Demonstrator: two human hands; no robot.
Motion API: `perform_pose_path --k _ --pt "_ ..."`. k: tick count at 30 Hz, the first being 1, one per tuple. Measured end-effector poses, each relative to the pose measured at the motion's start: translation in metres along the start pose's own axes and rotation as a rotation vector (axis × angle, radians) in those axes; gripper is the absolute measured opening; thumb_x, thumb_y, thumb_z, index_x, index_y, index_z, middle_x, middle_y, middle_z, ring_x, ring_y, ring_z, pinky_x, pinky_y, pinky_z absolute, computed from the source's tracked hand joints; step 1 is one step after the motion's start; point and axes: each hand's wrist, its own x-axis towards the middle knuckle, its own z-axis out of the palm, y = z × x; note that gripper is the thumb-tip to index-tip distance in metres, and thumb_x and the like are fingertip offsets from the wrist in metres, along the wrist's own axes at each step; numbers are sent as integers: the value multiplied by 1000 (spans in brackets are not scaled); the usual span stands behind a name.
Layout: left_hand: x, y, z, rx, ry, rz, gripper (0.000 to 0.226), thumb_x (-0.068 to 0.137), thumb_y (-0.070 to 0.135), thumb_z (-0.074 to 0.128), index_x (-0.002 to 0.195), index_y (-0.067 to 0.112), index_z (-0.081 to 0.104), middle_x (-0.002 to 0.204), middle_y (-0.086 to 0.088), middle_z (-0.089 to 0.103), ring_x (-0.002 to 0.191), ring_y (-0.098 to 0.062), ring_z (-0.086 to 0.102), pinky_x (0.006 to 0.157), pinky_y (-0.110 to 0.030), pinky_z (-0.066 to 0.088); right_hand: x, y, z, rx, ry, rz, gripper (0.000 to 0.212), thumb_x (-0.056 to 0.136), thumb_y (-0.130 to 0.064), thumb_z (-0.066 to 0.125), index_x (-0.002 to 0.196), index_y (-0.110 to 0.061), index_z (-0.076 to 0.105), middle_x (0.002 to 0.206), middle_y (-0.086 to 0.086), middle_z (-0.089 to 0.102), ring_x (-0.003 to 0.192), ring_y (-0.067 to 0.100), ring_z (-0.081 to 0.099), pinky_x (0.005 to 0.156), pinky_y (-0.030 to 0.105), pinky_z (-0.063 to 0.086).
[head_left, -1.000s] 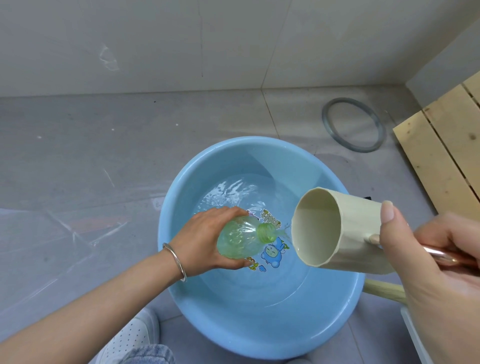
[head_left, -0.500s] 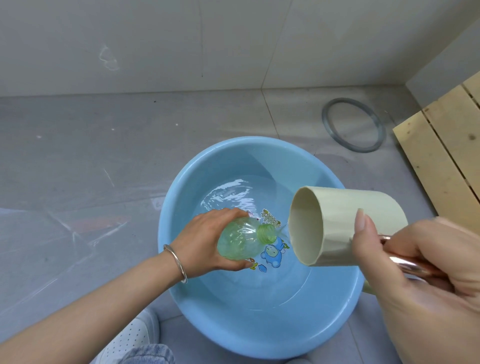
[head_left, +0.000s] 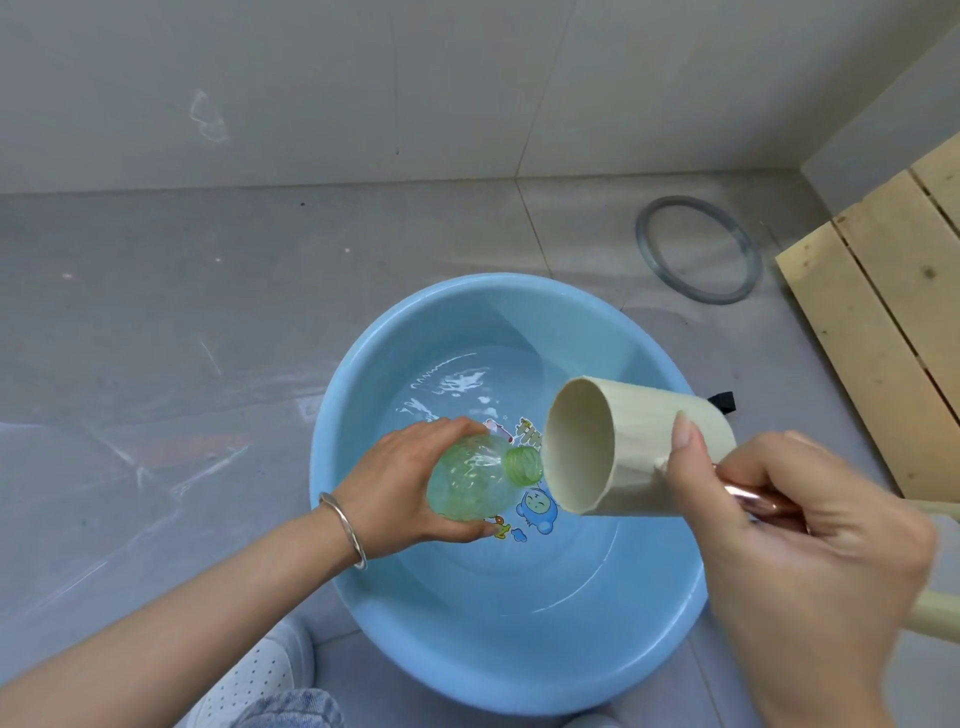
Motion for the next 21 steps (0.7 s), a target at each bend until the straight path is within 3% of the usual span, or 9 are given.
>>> perform_pose_path --k 2,4,7,9,10,12,14,18,21 --pt "0 0 -1 -20 12 0 71 57 73 63 117 49 36 110 27 55 103 -4 53 92 -29 45 5 3 15 143 94 96 51 82 -24 68 48 -14 33 52 2 25 48 10 25 47 16 21" --pt "-1 0 -2 -60 29 -13 69 57 72 66 115 47 38 108 24 58 101 -3 55 90 -29 45 1 28 17 274 100 365 53 84 -28 70 50 -9 34 51 0 24 49 8 22 47 19 20" --pt "-2 -4 -5 -120 52 -36 69 57 70 70 114 42 45 109 21 59 101 0 56 92 -27 44 1 66 25 420 117 718 54 89 -39 62 58 -1 40 60 11 31 58 19 28 52 26 26" --pt "-3 -5 -7 -170 83 -65 69 56 71 71 114 41 48 110 23 59 103 3 56 92 -19 43 -3 84 33 422 44 782 46 92 -39 57 57 -12 45 56 1 40 56 13 35 56 27 29" --pt "-3 -6 -10 -193 110 -84 68 55 72 71 112 42 48 110 25 58 102 7 55 90 -11 41 -7 92 38 384 -28 757 43 93 -35 56 57 -15 46 53 -4 41 53 9 35 55 26 28" --pt "-2 -5 -14 -231 167 -128 66 53 68 74 109 43 47 109 31 56 100 11 54 83 -2 36 -16 104 49 237 -168 628 39 94 -27 55 61 -9 47 53 3 43 51 8 33 52 26 27" --pt "-1 -4 -18 -253 215 -150 65 53 64 77 108 40 49 106 33 57 98 13 55 81 1 34 -24 112 60 32 -241 477 35 93 -24 57 65 -6 49 57 7 47 57 14 38 53 26 28" --pt "1 -2 -24 -254 256 -155 60 52 59 77 102 42 48 102 43 55 95 20 52 79 5 31 -39 130 84 -254 -339 136 34 91 -19 60 64 -17 39 59 -3 44 62 23 42 57 32 18" --pt "2 -4 -27 -266 268 -157 61 53 63 73 104 39 50 103 35 58 97 14 55 82 2 34 -49 137 100 -404 -374 -35 31 80 -18 66 61 -16 41 55 2 45 55 26 44 57 32 19"
